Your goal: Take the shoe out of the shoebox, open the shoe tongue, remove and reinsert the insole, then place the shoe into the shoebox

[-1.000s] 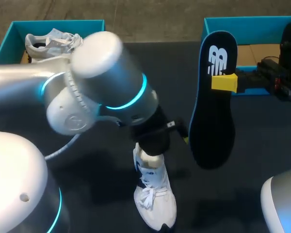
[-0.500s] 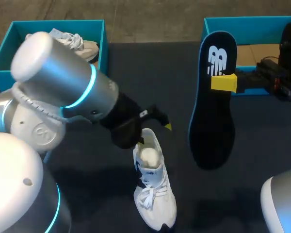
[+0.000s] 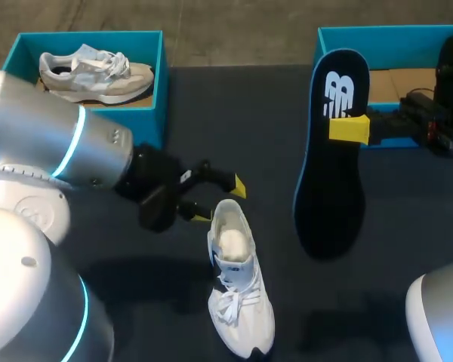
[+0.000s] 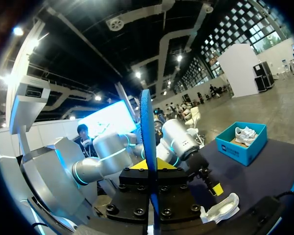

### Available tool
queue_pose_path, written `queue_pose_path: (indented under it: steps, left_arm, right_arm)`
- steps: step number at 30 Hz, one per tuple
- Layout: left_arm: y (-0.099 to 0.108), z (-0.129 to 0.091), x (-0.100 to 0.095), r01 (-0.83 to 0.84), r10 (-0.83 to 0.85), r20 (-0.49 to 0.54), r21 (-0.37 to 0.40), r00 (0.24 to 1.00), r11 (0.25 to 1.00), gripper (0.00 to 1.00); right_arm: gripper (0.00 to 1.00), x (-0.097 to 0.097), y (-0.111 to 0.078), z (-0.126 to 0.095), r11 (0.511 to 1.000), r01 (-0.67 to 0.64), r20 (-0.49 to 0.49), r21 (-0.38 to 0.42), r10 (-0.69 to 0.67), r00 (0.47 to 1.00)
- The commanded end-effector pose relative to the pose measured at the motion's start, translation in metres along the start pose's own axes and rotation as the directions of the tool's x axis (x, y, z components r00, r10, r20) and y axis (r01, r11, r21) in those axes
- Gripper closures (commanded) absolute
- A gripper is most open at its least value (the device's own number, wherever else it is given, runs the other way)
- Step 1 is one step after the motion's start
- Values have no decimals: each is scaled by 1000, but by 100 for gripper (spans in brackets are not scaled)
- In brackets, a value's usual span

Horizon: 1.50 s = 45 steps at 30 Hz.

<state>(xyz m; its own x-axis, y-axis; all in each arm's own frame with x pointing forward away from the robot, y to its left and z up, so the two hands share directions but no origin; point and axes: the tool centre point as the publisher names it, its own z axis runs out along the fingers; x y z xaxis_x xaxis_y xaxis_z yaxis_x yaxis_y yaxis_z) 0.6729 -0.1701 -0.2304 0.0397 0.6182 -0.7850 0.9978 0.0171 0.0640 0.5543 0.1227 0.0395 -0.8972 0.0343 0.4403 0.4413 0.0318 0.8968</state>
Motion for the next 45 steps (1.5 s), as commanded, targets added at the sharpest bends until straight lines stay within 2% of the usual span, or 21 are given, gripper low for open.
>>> queue_pose_path:
  steps: [1, 6, 14, 31, 45]
  left_arm:
    - [-7, 6, 3, -22, 22, 157, -4, 987, 1000, 0]
    - [0, 8, -4, 14, -12, 235, -7, 972, 1000, 0]
    - [9, -7, -14, 50, -30, 336, -50, 941, 997, 0]
    - [18, -20, -27, 4, 24, 437, -63, 899, 998, 0]
    - [22, -21, -30, 13, 18, 435, -68, 900, 998, 0]
  right_arm:
    - [100, 10, 1, 9, 1000, 0, 185, -7, 1, 983]
    - [100, 10, 1, 9, 1000, 0, 185, -7, 1, 983]
    - [100, 10, 1, 9, 1000, 0, 185, -7, 1, 983]
    - [100, 10, 1, 9, 1000, 0, 185, -7, 1, 983]
    - [100, 10, 1, 9, 1000, 0, 185, -7, 1, 983]
